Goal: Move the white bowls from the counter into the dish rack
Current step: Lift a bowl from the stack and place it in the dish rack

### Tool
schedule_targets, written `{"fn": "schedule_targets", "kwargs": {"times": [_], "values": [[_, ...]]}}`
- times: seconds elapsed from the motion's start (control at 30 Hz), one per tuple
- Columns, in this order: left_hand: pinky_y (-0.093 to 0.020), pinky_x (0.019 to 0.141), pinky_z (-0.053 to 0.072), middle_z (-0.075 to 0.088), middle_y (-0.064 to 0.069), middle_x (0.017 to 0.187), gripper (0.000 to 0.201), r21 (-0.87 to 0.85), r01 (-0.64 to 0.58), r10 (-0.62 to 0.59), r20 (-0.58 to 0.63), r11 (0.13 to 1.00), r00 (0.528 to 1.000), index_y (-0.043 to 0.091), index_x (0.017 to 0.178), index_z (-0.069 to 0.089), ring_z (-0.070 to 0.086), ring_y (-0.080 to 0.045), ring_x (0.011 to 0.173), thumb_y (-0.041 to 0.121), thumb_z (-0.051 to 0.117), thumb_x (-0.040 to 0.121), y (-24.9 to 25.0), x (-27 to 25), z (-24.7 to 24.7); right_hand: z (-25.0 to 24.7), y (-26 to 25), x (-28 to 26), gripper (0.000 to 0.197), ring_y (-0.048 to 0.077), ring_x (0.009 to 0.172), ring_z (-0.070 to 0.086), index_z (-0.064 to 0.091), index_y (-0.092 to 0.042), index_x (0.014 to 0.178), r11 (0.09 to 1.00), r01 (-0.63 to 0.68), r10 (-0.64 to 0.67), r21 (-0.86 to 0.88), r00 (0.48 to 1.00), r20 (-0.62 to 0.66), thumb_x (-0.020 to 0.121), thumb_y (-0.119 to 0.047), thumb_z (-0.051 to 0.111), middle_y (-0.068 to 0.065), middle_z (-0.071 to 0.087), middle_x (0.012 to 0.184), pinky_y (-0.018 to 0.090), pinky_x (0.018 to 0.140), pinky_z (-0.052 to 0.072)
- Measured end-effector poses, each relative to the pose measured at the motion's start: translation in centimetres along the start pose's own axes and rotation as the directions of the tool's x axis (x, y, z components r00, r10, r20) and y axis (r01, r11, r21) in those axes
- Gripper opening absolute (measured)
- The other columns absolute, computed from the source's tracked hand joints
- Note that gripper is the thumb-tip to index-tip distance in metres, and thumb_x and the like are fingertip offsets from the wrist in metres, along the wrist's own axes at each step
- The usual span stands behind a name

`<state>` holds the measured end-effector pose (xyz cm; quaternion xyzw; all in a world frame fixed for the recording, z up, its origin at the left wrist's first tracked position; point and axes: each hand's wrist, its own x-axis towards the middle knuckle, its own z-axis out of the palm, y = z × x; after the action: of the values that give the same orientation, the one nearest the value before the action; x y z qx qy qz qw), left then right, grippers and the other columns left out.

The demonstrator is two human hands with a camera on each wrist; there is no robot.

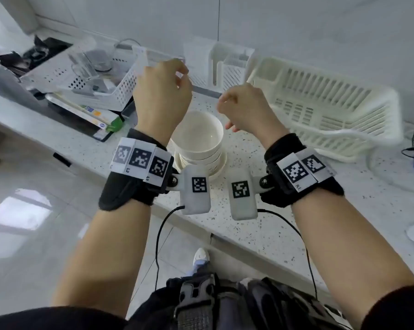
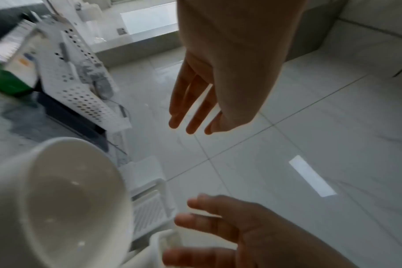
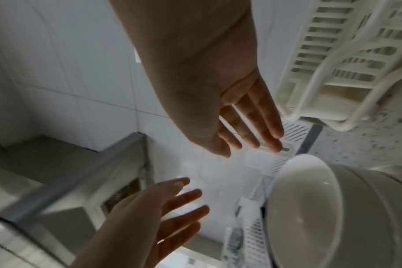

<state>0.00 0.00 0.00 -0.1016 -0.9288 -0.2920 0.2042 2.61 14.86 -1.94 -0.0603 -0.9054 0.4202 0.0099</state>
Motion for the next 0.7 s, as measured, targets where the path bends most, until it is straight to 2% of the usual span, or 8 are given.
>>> {"fn": "schedule_targets", "kwargs": {"times": [0.1,0.2,0.27,0.33,0.4,0.53,0.6,0.7], "values": [[-0.027,0.069,0.042,0.071,-0.007,0.098,0.031,0.012,0.09,-0.091,0.083,0.996,0.992,0.016,0.11,0.064,0.063,-0.028,0.09,0.02,0.044,0.088,-3.3,-0.1,0.9,2.3,0.7,1.3,0.034,0.032,0.073,0.071,0.061,-0.006,0.114,0.985,-0.133,0.129,-0.105,0.991,-0.046,0.082,-0.019,0.057,0.012,0.068,0.106,0.046,0.078,0.06],[-0.036,0.081,0.049,0.07,-0.009,0.105,0.03,-0.031,0.197,-0.185,0.226,0.98,0.956,0.016,0.112,0.063,0.062,-0.03,0.098,0.022,0.044,0.089,-6.3,-0.7,2.7,4.5,1.8,2.0,0.041,0.038,0.078,0.07,0.061,0.003,0.114,0.971,-0.195,0.191,-0.141,0.981,-0.041,0.078,-0.018,0.063,0.02,0.07,0.099,0.049,0.077,0.059],[-0.032,0.078,0.048,0.07,-0.008,0.106,0.027,-0.063,0.252,-0.223,0.296,0.966,0.929,0.016,0.111,0.063,0.063,-0.027,0.094,0.022,0.047,0.09,-7.8,-0.9,4.1,5.5,2.5,2.6,0.038,0.035,0.087,0.066,0.065,0.0,0.107,0.958,-0.202,0.191,-0.203,0.979,-0.074,0.076,-0.02,0.068,0.016,0.069,0.099,0.041,0.075,0.056],[-0.026,0.069,0.045,0.071,-0.008,0.103,0.026,-0.101,0.295,-0.24,0.368,0.95,0.898,0.014,0.109,0.065,0.061,-0.022,0.081,0.022,0.048,0.091,-8.8,-1.1,5.3,6.2,3.2,3.2,0.026,0.027,0.081,0.058,0.067,-0.006,0.097,0.935,-0.232,0.212,-0.267,0.972,-0.102,0.076,-0.021,0.069,0.009,0.065,0.088,0.029,0.061,0.043],[-0.031,0.062,0.053,0.07,-0.011,0.092,0.026,-0.188,0.348,-0.246,0.418,0.919,0.875,0.009,0.104,0.066,0.062,-0.027,0.07,0.02,0.046,0.091,-9.3,-1.3,6.1,6.8,3.6,3.5,0.015,0.026,0.075,0.053,0.065,-0.008,0.087,0.927,-0.254,0.235,-0.275,0.967,-0.103,0.076,-0.017,0.067,0.007,0.06,0.079,0.023,0.053,0.034],[-0.055,0.068,0.057,0.065,-0.017,0.077,0.037,-0.314,0.457,-0.293,0.452,0.832,0.843,0.005,0.087,0.065,0.066,-0.033,0.071,0.034,0.043,0.089,-10.3,-1.6,7.2,7.1,4.0,3.8,0.025,0.033,0.072,0.062,0.068,-0.004,0.101,0.937,-0.253,0.243,-0.24,0.967,-0.073,0.078,-0.001,0.059,0.017,0.069,0.093,0.036,0.049,0.059],[-0.059,0.067,0.056,0.056,-0.016,0.071,0.051,-0.336,0.473,-0.301,0.453,0.815,0.839,-0.001,0.081,0.06,0.058,-0.025,0.065,0.044,0.038,0.084,-10.7,-1.7,7.6,7.0,4.0,3.8,0.029,0.03,0.058,0.059,0.068,-0.001,0.105,0.952,-0.249,0.245,-0.178,0.969,-0.046,0.081,0.007,0.054,0.02,0.066,0.098,0.03,0.037,0.056],[-0.059,0.066,0.054,0.05,-0.014,0.067,0.056,-0.358,0.491,-0.308,0.46,0.794,0.833,-0.01,0.076,0.054,0.051,-0.021,0.064,0.043,0.036,0.085,-10.8,-1.5,7.8,6.9,3.7,3.9,0.028,0.031,0.053,0.061,0.067,0.005,0.101,0.959,-0.25,0.247,-0.137,0.968,-0.036,0.08,0.01,0.049,0.022,0.064,0.098,0.04,0.039,0.057]]}}
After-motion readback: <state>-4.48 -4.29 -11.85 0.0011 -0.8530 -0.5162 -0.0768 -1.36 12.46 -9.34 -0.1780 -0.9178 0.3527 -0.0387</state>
